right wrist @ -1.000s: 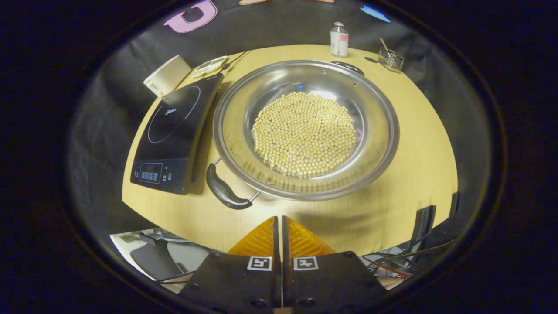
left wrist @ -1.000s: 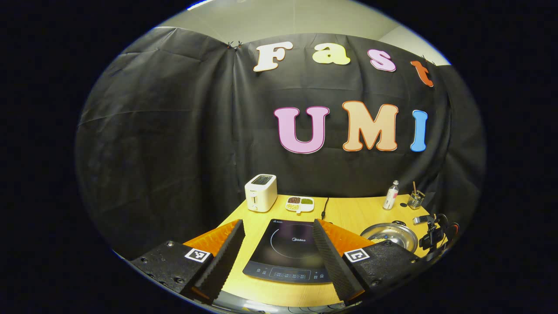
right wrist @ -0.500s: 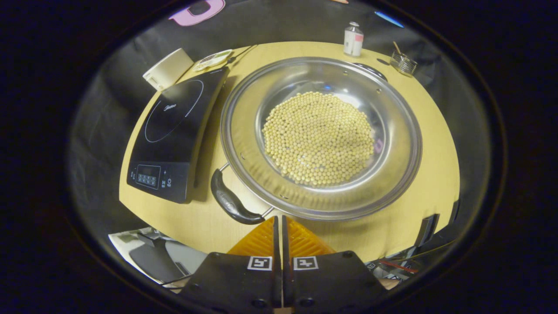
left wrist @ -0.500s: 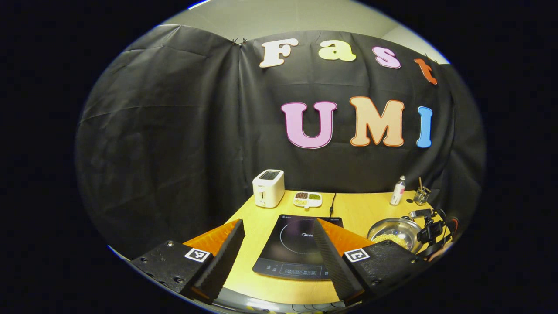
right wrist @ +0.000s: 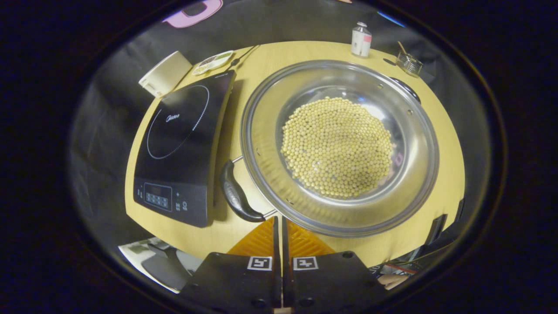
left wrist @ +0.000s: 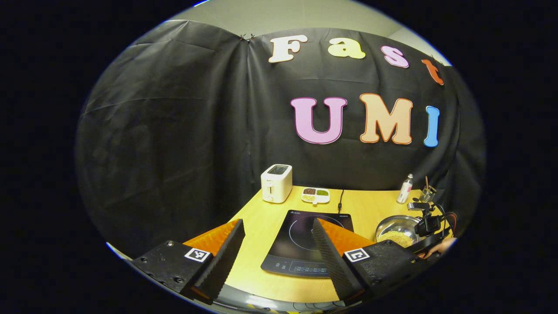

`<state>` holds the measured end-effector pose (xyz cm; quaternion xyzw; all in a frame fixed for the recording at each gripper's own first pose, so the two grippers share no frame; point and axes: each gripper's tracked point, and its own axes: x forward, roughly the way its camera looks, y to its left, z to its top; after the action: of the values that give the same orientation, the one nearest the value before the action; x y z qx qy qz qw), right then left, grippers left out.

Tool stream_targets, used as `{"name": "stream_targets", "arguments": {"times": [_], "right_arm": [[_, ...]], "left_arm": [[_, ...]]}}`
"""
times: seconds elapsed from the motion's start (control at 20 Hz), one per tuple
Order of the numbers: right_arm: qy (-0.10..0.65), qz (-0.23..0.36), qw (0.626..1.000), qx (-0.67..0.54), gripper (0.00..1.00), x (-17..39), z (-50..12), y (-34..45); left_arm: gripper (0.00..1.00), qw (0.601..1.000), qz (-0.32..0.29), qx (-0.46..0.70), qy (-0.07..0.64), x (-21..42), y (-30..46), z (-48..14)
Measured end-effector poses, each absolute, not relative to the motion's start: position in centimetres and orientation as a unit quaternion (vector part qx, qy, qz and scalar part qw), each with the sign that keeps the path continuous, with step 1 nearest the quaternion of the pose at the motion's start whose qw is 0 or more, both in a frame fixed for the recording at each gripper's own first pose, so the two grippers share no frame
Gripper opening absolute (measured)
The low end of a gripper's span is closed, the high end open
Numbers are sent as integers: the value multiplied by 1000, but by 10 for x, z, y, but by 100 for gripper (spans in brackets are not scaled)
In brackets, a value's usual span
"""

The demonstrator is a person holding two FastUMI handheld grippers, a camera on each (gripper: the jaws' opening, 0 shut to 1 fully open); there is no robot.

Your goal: First push the handle of the pot to place it horizontally, then grasp the pot with both hands and set it on the induction cooktop.

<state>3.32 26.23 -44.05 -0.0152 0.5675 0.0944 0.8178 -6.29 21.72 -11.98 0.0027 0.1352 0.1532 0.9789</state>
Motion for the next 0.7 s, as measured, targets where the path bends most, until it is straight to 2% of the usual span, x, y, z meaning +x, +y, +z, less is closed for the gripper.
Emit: {"name": "stream_targets", "arguments": {"times": [0.05,0.15,0.2,0.3,0.35,0.4,0.65,0.7], "right_arm": [[566,90,819,-10,0,37,-440,269],[563,87,822,-9,2,44,-444,280],[561,85,823,-10,3,48,-445,284],[558,81,826,-12,0,55,-446,293],[557,79,827,-10,2,59,-445,298],[556,78,827,-7,0,64,-446,303],[548,74,833,-3,0,85,-445,318],[547,74,834,-5,2,87,-444,320]], "left_arm": [[96,978,156,4,136,-64,221,-121],[93,977,162,4,137,-66,228,-121],[96,977,164,3,138,-67,230,-123],[96,976,167,2,138,-69,234,-123],[96,976,168,1,139,-70,235,-124],[96,976,168,1,140,-70,237,-125],[96,975,169,-9,147,-72,241,-133],[96,974,169,-12,148,-74,241,-135]]}}
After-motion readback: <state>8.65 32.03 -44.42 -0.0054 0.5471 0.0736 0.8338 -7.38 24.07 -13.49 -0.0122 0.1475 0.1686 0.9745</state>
